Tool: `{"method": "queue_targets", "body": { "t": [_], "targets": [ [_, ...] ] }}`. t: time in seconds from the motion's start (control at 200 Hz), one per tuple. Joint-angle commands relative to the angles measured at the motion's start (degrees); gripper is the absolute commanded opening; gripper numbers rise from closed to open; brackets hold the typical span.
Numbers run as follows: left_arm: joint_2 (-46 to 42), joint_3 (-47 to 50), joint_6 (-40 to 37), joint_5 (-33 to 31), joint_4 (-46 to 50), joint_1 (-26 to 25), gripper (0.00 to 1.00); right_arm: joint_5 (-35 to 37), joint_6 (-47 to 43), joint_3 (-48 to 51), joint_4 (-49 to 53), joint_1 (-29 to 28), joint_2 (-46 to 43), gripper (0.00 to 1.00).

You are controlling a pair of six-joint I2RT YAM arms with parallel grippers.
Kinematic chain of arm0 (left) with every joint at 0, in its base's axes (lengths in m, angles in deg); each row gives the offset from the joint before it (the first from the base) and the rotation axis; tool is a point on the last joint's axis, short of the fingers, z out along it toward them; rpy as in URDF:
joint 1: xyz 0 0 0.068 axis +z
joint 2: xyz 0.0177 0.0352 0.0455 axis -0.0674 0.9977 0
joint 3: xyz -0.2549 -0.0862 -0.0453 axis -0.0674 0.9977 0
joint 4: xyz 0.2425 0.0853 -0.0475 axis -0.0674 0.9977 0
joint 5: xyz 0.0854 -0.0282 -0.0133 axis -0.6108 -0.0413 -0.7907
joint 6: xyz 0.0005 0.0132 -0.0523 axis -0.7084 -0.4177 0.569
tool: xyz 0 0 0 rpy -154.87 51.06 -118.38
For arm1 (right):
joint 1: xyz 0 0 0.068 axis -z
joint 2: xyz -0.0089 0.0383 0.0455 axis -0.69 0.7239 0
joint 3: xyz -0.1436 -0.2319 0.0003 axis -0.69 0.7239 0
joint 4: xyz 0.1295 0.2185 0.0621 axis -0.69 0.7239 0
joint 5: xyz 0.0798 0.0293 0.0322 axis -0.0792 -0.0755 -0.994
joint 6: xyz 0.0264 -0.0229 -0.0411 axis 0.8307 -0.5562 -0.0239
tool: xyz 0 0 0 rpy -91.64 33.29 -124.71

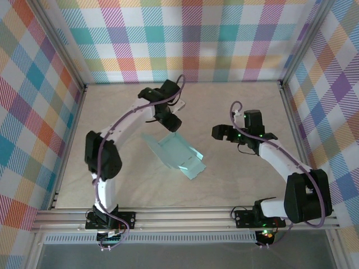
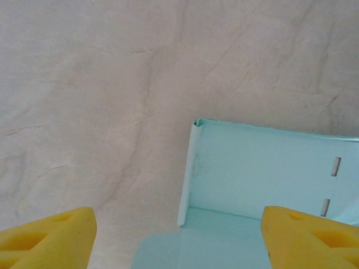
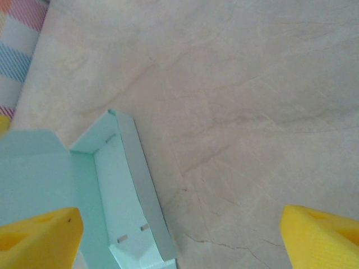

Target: Fold the paper box

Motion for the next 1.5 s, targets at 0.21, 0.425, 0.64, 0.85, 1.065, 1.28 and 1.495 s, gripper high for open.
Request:
{"method": "queue_targets", "body": {
  "t": [0.21, 0.425, 0.64, 0.85, 1.065, 1.28, 1.495],
  "targets": [
    [-23.33, 24.1, 16.85, -4.68, -16.84, 9.02, 0.97, -1.34, -20.67, -10.28, -0.56, -2.52, 4.78, 0.93],
    [-38.94, 41.67, 33.56, -5.47, -21.26, 21.77, 1.0, -1.96, -26.86, -18.93, 3.88, -7.38, 12.77, 0.94],
    [-40.14, 52.74, 39.81, 5.8, -25.3, 26.26, 1.0, -0.66, -28.05, -22.94, 6.59, -11.12, 17.54, 0.94],
    [-34.27, 59.73, 45.44, 16.82, -35.07, 24.73, 0.83, 2.26, -30.06, -24.18, 9.51, -12.6, 18.85, 0.95],
    [-24.55, 55.35, 45.06, 20.48, -38.33, 18.3, 0.7, 3.65, -30.57, -23.1, 8.87, -12.65, 17.92, 0.96],
    [-12.54, 45.3, 44.12, 22.35, -39.67, 12.58, 0.69, 2.83, -39.66, -18.24, 4.09, -12.57, 14.72, 0.98],
    [-0.38, 33.28, 44.28, 26.98, -40.24, 7.25, 0.68, 1.99, -54.0, -18.64, 7.25, -11.08, 15.04, 0.99]
  ]
}}
